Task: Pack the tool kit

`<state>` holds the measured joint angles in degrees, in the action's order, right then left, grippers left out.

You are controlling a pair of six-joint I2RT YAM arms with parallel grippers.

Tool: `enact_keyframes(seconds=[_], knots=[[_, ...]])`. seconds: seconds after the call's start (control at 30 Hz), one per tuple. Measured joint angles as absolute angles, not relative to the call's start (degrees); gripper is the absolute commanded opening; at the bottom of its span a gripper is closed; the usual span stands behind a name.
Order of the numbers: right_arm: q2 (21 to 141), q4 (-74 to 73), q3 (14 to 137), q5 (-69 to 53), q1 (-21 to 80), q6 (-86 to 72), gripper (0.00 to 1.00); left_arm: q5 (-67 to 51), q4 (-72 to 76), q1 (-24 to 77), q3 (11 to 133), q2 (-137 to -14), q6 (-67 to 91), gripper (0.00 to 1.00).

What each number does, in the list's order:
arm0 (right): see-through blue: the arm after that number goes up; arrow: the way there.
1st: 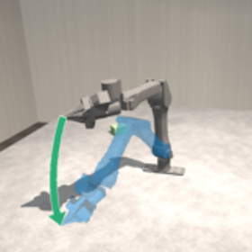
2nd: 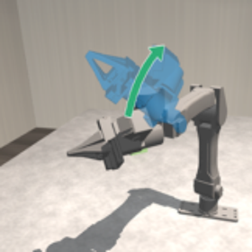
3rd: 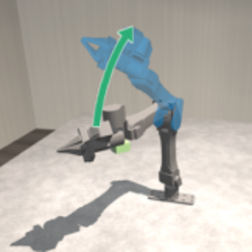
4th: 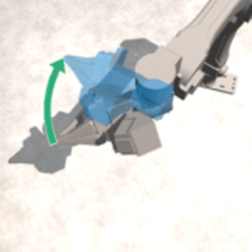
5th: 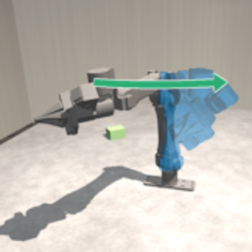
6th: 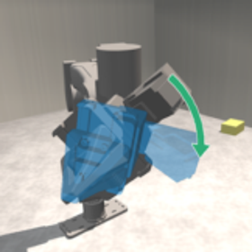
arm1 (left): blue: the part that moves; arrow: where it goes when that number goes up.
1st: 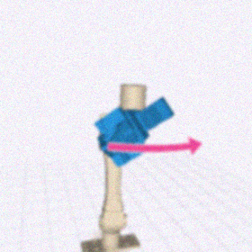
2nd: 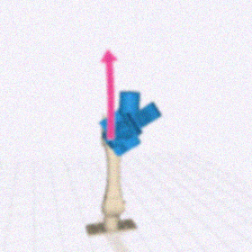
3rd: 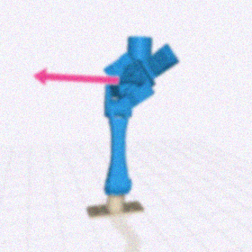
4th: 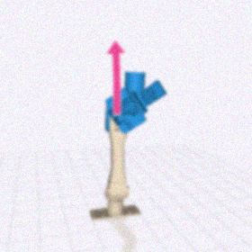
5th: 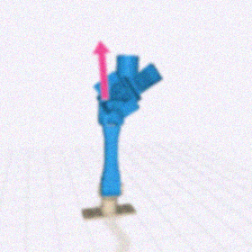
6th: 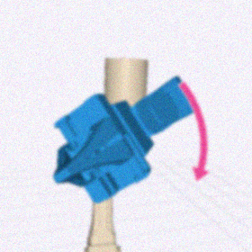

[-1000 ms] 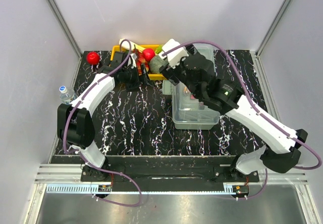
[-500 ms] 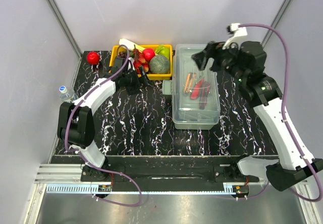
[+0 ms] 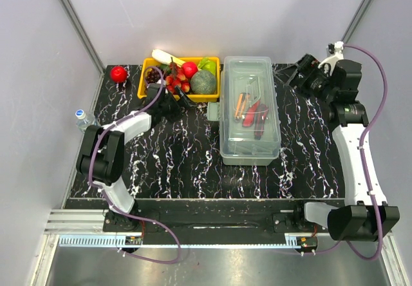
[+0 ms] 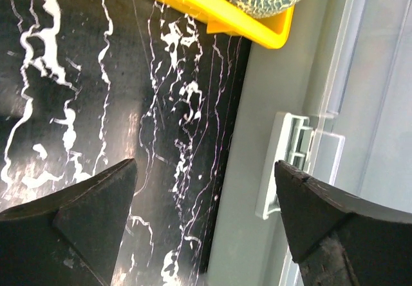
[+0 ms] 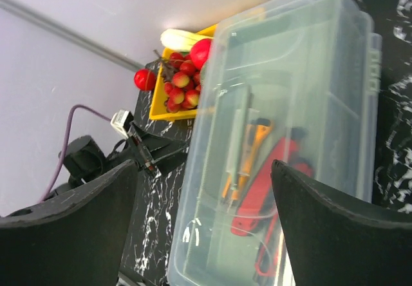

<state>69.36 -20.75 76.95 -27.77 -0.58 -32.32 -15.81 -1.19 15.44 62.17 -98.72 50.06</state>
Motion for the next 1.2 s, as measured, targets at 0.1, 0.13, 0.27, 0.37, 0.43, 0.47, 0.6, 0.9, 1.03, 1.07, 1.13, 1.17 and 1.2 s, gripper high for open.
enact_keyframes(seconds=[0.1, 0.13, 0.27, 0.37, 0.43, 0.47, 0.6, 0.9, 1.03, 1.07, 1.13, 1.17, 1.2], knots=[[68.36, -20.40, 74.19, -27.46, -3.46, -33.67, 0.88, -16.36, 5.52, 15.44, 60.66, -100.97, 53.08, 0.95], [67.83, -20.45, 73.17, -26.61, -4.43, -34.00, 0.88, -16.64, 7.57, 15.44, 60.31, -101.89, 54.13, 0.96], [67.13, -20.43, 71.33, -25.47, -5.30, -34.63, 0.88, -18.57, 16.36, 15.84, 58.85, -106.43, 59.75, 0.96], [67.11, -20.43, 70.15, -24.53, -5.30, -34.87, 0.88, -18.87, 18.87, 16.60, 58.46, -108.47, 63.35, 0.82], [67.11, -20.49, 69.45, -23.73, -5.32, -34.98, 0.88, -18.61, 19.42, 17.72, 58.46, -109.03, 65.89, 0.68], [67.11, -20.56, 69.19, -23.40, -5.32, -35.00, 0.88, -18.61, 19.64, 18.28, 58.46, -109.12, 66.78, 0.66], [67.13, -20.71, 68.97, -22.98, -5.32, -35.22, 0.87, -17.63, 20.03, 20.84, 59.51, -110.32, 69.93, 0.57], [67.64, -20.73, 68.97, -22.96, -5.32, -35.68, 0.87, -16.78, 21.04, 22.46, 61.10, -112.68, 73.23, 0.54], [68.45, -20.73, 68.97, -22.96, -5.32, -35.86, 0.86, -18.35, 27.33, 22.41, 60.93, -113.75, 76.16, 0.54], [68.66, -20.73, 68.97, -22.96, -5.32, -35.90, 0.86, -18.72, 29.06, 22.41, 60.66, -113.86, 77.03, 0.54], [68.93, -20.73, 68.97, -22.96, -5.32, -35.97, 0.86, -19.46, 32.62, 22.41, 59.83, -113.86, 79.18, 0.55], [69.06, -20.71, 68.97, -22.98, -5.32, -36.12, 0.86, -19.81, 34.13, 22.46, 59.46, -113.91, 80.16, 0.55], [69.10, -20.71, 68.93, -23.00, -5.32, -36.21, 0.86, -20.18, 35.66, 22.48, 59.22, -114.13, 81.30, 0.55]])
